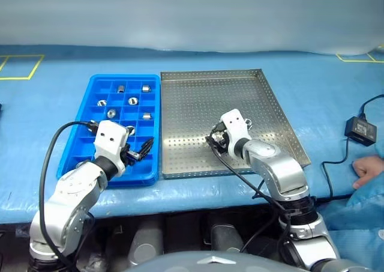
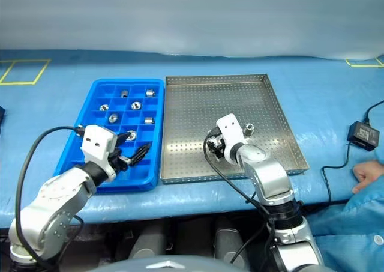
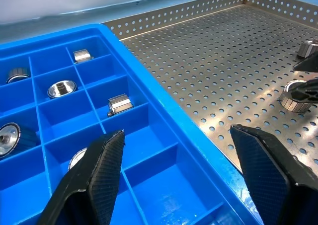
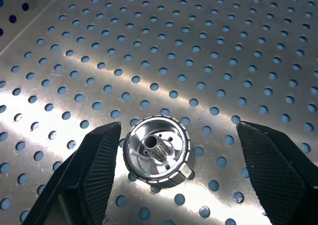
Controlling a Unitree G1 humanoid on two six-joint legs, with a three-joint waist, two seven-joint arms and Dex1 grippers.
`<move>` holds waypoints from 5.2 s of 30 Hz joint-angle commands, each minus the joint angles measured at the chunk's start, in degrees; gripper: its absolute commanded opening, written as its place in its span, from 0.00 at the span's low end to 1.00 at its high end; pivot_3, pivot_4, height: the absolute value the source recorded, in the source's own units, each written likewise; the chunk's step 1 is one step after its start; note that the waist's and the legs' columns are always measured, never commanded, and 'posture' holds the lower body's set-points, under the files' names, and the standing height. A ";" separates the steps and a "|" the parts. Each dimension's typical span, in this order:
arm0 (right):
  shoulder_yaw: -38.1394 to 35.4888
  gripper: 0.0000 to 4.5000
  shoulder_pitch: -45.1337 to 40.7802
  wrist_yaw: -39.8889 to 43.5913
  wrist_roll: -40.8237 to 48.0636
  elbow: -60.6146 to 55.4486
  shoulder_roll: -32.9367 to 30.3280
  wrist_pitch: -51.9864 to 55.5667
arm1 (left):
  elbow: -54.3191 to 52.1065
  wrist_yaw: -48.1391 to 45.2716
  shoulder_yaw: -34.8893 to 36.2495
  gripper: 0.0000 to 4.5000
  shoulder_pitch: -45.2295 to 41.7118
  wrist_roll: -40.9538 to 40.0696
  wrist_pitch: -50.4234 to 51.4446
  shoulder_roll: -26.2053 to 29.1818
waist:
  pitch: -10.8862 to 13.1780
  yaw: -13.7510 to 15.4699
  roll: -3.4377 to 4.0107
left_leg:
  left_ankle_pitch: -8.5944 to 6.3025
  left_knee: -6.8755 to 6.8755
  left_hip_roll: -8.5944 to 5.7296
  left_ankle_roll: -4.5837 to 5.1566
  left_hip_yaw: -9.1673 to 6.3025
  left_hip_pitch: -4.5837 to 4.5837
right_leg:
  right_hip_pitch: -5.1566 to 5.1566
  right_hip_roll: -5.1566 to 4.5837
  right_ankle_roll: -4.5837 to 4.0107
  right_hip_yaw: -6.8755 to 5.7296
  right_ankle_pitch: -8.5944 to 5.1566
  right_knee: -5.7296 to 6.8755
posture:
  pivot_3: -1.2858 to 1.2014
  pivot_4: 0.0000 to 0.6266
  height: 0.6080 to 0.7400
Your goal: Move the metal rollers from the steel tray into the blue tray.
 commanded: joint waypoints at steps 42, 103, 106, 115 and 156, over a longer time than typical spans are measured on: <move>18.62 0.38 -13.95 15.33 10.68 9.73 15.13 -9.71 | -17.35 8.88 22.98 0.83 20.10 -11.81 2.45 4.27 | 0.04 3.98 -0.02 | -0.02 -0.11 0.07 -0.03 -0.35 0.01 | -0.01 -0.14 -0.05 -0.16 -0.04 -0.10 | 0.66 0.24 1.00; -17.43 0.72 -7.41 -21.07 -6.87 10.63 8.53 -6.42 | 8.01 -4.22 -14.83 0.83 -11.61 -2.51 -5.91 0.93 | 0.02 -0.69 0.02 | 0.02 -0.25 0.00 -0.11 -0.12 -0.03 | 0.11 0.15 0.04 0.02 0.05 -0.33 | 0.54 0.24 1.00; -18.80 0.72 -7.76 -22.32 -6.23 11.77 10.37 -5.90 | 7.92 -4.35 -14.86 0.83 -11.33 -2.25 -5.94 0.95 | 0.02 -0.69 0.02 | 0.03 -0.18 0.00 -0.11 -0.12 -0.03 | 0.09 0.15 0.04 0.03 0.05 -0.21 | 0.54 0.24 1.00; -22.03 0.72 -8.90 -25.23 -4.80 15.17 13.70 -7.04 | 7.63 -4.66 -14.39 0.83 -10.67 -1.34 -5.70 0.55 | 0.02 -0.72 0.03 | 0.04 0.04 0.01 -0.09 -0.11 -0.01 | 0.08 0.15 0.02 0.03 0.03 0.02 | 0.55 0.24 1.00; 13.08 0.39 -13.54 12.58 10.16 7.45 11.22 -11.70 | -8.05 5.23 10.68 0.83 5.53 -1.65 5.18 2.62 | 0.00 1.22 -0.02 | 0.04 -0.01 0.02 -0.09 -0.31 0.03 | 0.04 -0.04 -0.03 -0.07 -0.01 0.03 | 0.61 0.24 1.00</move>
